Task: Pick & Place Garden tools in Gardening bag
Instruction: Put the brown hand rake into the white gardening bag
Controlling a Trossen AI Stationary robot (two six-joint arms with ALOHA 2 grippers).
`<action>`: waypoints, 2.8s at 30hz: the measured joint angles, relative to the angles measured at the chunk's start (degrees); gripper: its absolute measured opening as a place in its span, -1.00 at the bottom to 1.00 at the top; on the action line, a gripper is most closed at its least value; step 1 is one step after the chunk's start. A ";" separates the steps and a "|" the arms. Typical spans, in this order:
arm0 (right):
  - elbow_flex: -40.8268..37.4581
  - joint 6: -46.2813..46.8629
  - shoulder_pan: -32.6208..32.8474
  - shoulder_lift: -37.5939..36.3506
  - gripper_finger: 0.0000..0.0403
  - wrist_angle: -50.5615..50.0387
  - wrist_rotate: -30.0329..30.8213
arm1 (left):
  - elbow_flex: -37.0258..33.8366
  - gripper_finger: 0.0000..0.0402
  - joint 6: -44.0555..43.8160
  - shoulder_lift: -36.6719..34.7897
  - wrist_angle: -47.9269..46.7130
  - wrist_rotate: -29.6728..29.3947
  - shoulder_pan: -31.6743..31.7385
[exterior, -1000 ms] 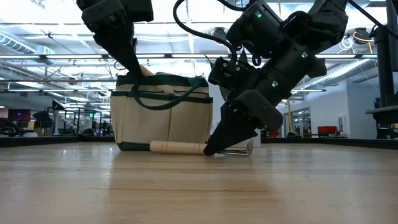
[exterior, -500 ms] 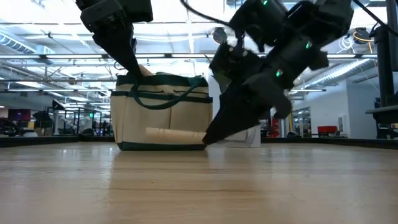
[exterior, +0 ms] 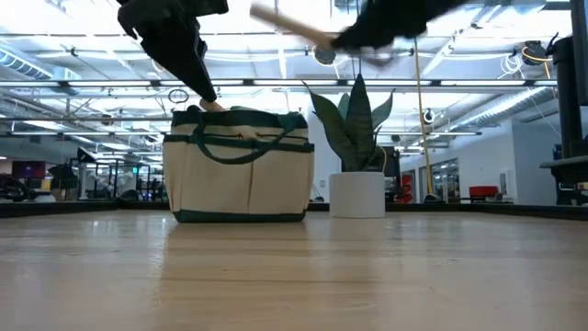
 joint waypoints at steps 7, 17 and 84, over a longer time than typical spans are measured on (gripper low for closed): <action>0.02 -14.48 -4.22 -3.99 -0.72 16.56 10.43 | 0.00 -0.45 1.80 -0.42 -2.38 -3.02 -0.02; 3.84 -28.32 -13.85 1.35 -0.72 11.10 11.47 | 0.02 -0.45 1.25 -10.26 -2.42 -6.03 0.17; 11.72 -116.58 -17.48 22.26 -0.61 19.14 21.12 | -1.35 -0.63 0.74 -0.99 -7.10 17.03 32.50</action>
